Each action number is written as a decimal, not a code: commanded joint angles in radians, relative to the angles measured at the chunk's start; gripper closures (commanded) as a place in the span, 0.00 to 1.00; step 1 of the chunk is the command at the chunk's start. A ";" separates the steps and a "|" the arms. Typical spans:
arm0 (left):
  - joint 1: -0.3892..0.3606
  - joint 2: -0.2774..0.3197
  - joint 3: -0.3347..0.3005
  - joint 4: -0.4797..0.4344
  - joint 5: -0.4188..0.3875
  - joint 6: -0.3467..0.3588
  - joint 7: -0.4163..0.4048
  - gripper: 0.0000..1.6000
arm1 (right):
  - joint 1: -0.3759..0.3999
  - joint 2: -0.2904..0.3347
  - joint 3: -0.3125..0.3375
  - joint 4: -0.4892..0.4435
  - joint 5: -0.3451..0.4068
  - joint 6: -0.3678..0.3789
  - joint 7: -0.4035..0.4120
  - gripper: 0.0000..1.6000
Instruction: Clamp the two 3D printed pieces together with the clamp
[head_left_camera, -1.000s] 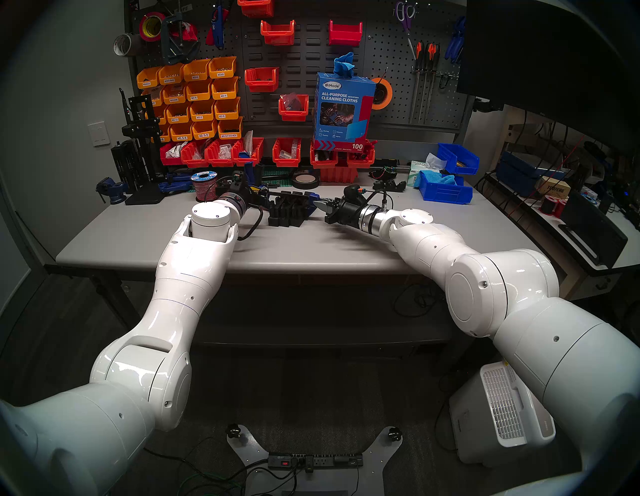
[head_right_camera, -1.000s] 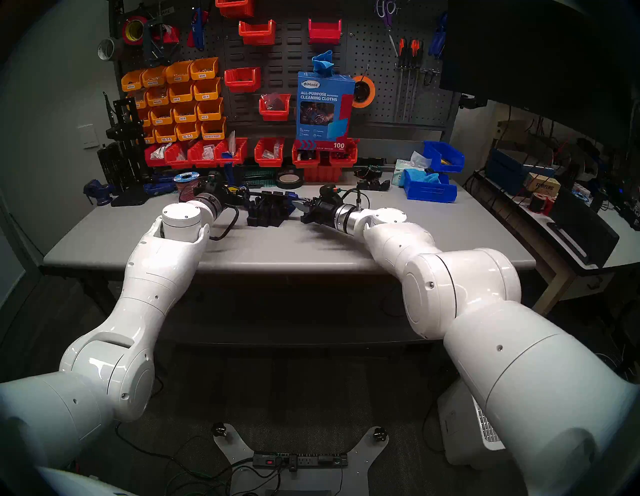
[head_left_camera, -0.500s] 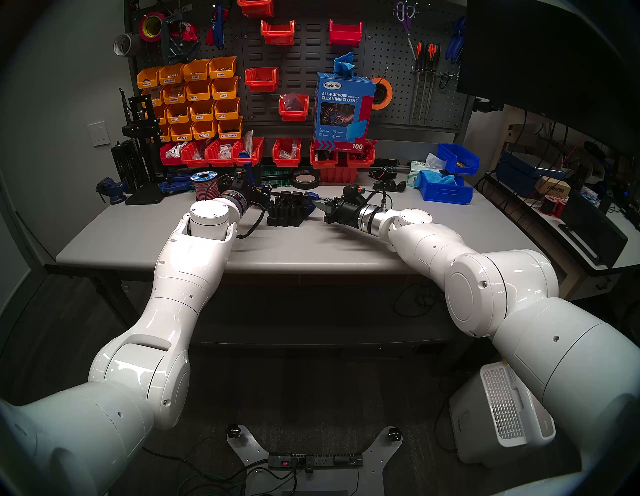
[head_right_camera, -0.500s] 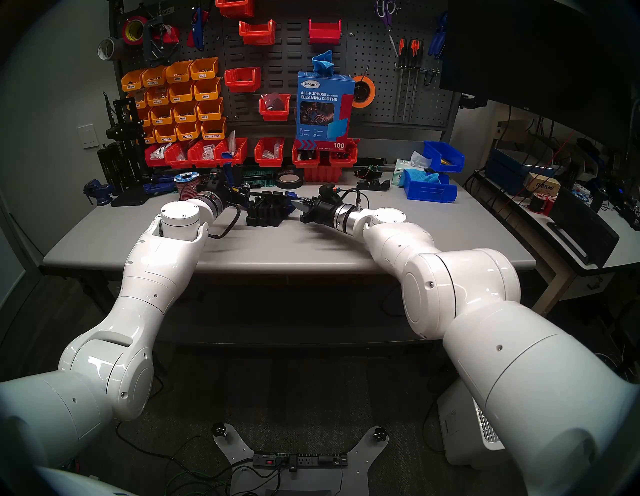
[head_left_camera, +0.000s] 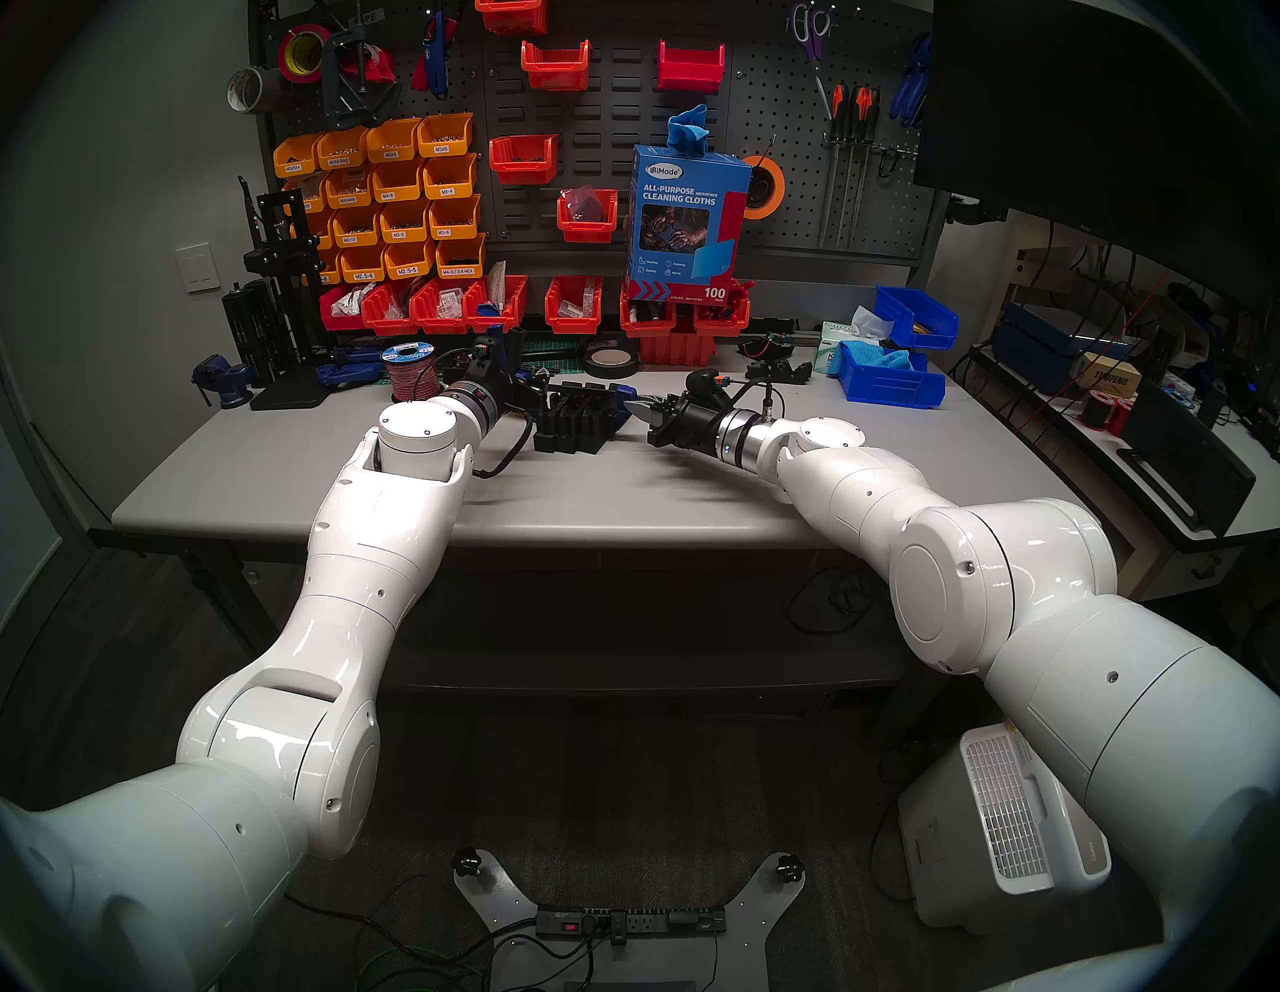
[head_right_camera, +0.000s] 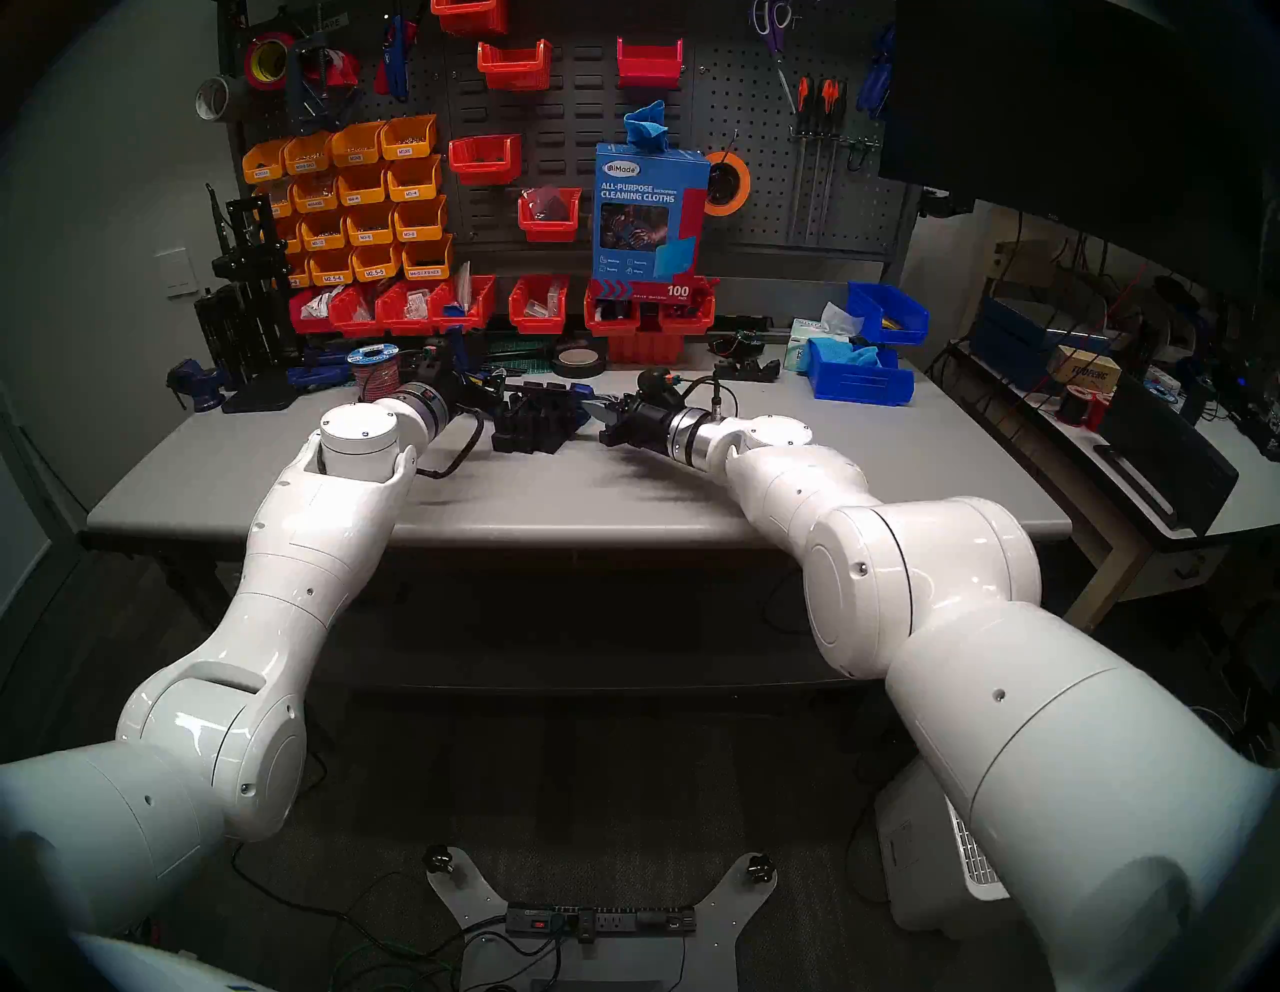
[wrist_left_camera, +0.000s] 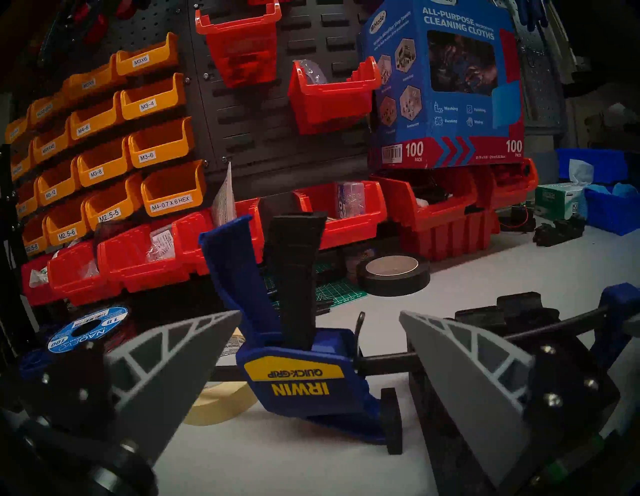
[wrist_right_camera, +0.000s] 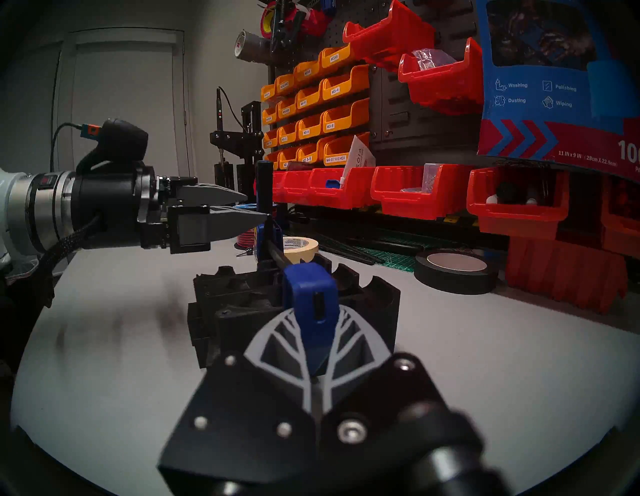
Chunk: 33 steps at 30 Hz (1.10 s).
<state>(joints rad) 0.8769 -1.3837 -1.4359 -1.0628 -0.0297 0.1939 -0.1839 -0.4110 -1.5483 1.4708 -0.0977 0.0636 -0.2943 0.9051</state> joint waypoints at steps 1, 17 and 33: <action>-0.054 -0.001 -0.004 -0.028 -0.002 -0.027 -0.005 0.00 | 0.039 -0.004 0.004 -0.030 0.004 -0.004 0.001 1.00; -0.059 0.007 -0.013 -0.008 -0.003 -0.036 -0.014 0.00 | 0.039 -0.004 0.006 -0.030 0.004 -0.004 0.004 1.00; -0.083 0.010 -0.018 0.042 -0.002 -0.043 0.007 0.00 | 0.039 -0.004 0.008 -0.030 0.003 -0.004 0.006 1.00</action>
<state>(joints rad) 0.8605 -1.3725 -1.4482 -1.0099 -0.0332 0.1733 -0.1810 -0.4109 -1.5484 1.4753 -0.0975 0.0631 -0.2944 0.9133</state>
